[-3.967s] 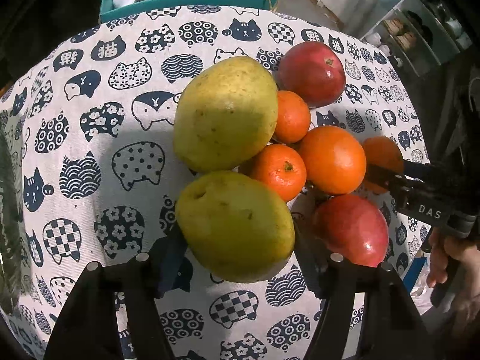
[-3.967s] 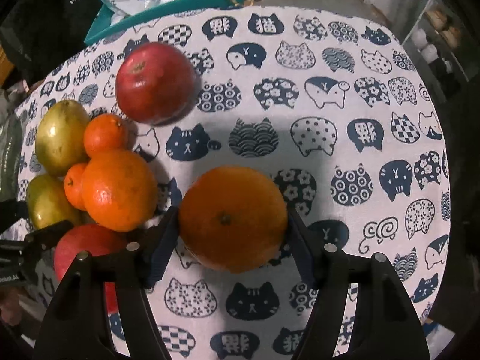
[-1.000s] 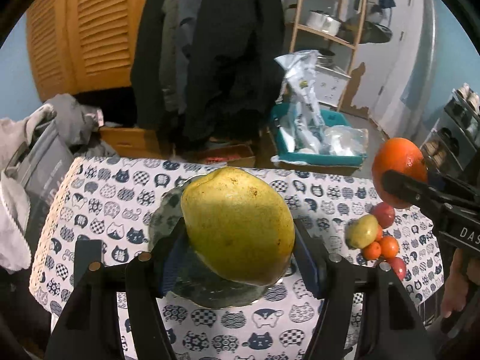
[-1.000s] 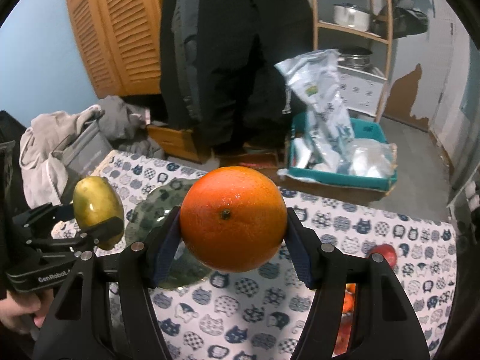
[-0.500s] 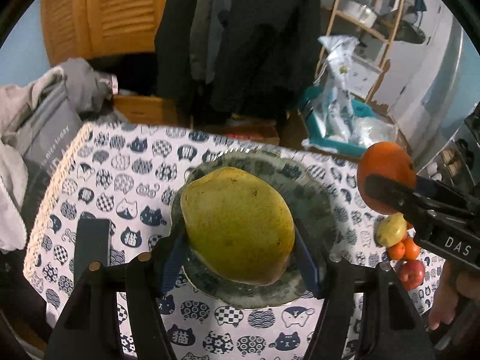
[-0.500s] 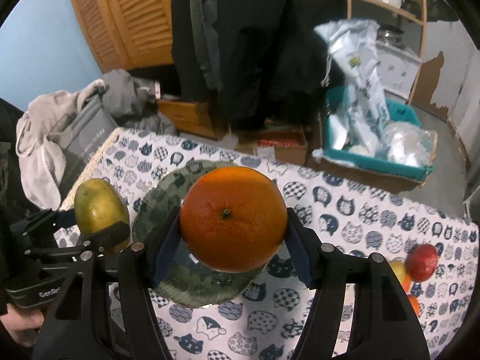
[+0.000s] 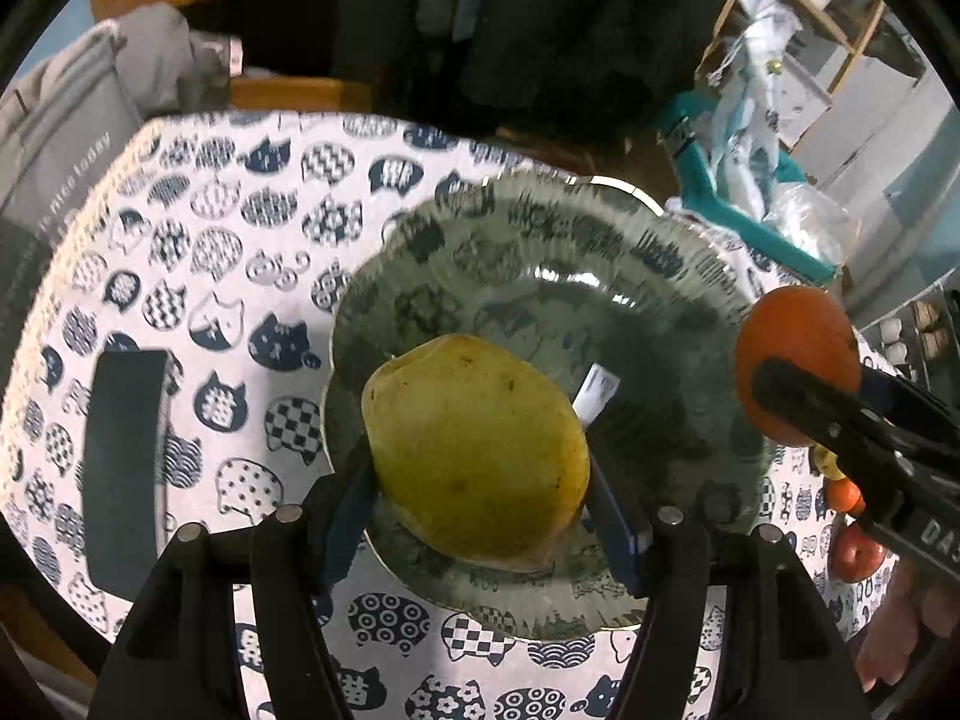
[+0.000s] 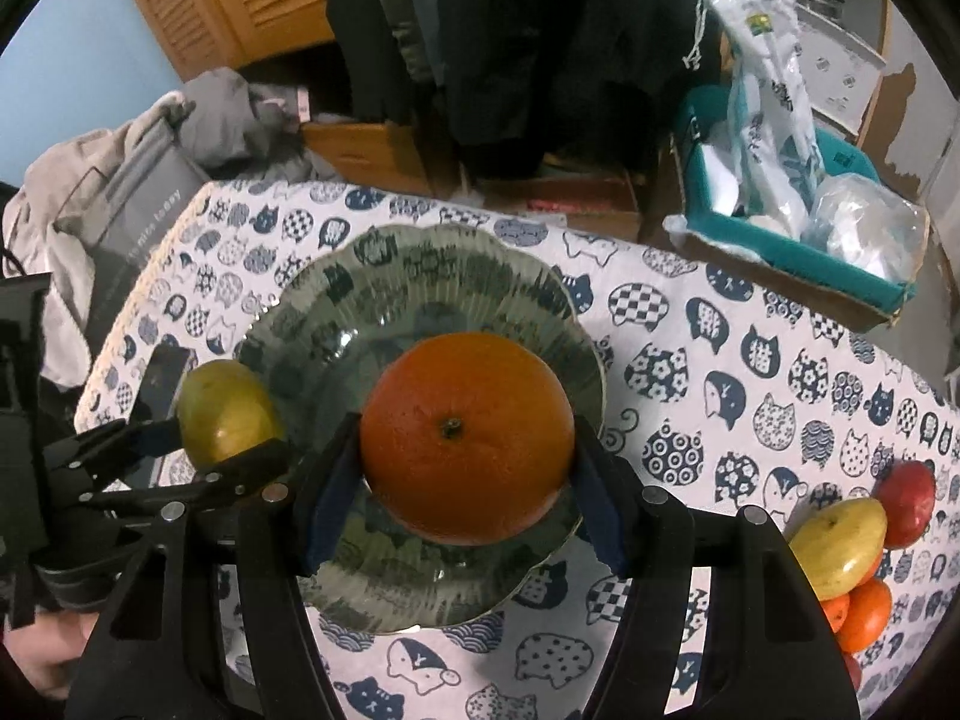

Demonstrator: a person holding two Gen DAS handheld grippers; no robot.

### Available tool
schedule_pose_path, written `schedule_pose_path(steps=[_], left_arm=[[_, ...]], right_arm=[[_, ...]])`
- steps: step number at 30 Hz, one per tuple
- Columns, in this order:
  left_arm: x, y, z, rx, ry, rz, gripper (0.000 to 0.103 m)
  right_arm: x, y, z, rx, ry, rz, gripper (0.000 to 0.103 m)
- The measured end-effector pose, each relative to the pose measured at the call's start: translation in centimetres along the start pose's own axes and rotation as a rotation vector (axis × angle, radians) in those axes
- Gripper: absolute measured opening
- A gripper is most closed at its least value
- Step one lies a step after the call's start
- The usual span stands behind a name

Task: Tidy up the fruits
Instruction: 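Lower the pear into the green glass bowl and open the left tool, then lower the orange into the bowl beside the pear and open the right tool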

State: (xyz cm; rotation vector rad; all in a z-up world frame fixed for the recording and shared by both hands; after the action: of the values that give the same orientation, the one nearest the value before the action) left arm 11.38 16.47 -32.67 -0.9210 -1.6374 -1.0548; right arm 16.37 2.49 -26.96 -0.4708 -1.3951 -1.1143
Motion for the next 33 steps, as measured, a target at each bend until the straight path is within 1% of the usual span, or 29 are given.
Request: schedule_pose_path(steps=[5,17,20,21,22,28,33], left_arm=[[-2.1,-0.5,-0.1,-0.011,0.02,0.048,0.068],[-4.5,-0.7,-0.6,-0.035,0.055,0.115,0.068],[-4.1,-0.3,-1.2,-0.051,0.052,0.078,0.074],[-3.7,-0.1,-1.4,-0.059,0.053,0.064,0.082],[-3.3,0.0,-1.5,-0.067,0.058,0.046,0.085],[-0.9,0.7,-1.2,-0.058,0.055,-0.001,0.085],[1.1,0.5,0.6,-0.014,0.069,-0.028,0.085]], right_arm=[[-0.8,-0.3,0.0,0.005,0.002,0.012,0.066],[-1.0,0.0,-0.4,-0.015,0.022,0.013,0.066],[-0.9,0.1,-0.5,-0.022,0.025,0.011,0.066],[-0.8,0.2,-0.5,-0.023,0.026,0.01,0.066],[-0.8,0.2,-0.6,-0.025,0.027,0.009,0.066],[-0.9,0.4,-1.2,-0.049,0.029,0.012,0.066],[-1.8,0.2,-0.6,-0.025,0.029,0.045,0.066]])
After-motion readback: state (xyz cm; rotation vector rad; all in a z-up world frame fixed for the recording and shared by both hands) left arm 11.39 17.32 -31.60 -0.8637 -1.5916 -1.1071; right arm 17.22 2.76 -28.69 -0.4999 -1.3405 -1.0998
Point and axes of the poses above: each gripper's, at about its wrist camera, not at the fingertips, and x roughly against the way its jaws point, z to its left, y to its top, the point moved 7 cm from there along -x, roughly the way its jaws point, and after that the axes turned 8 degrees about z, right-handed, at the moved point
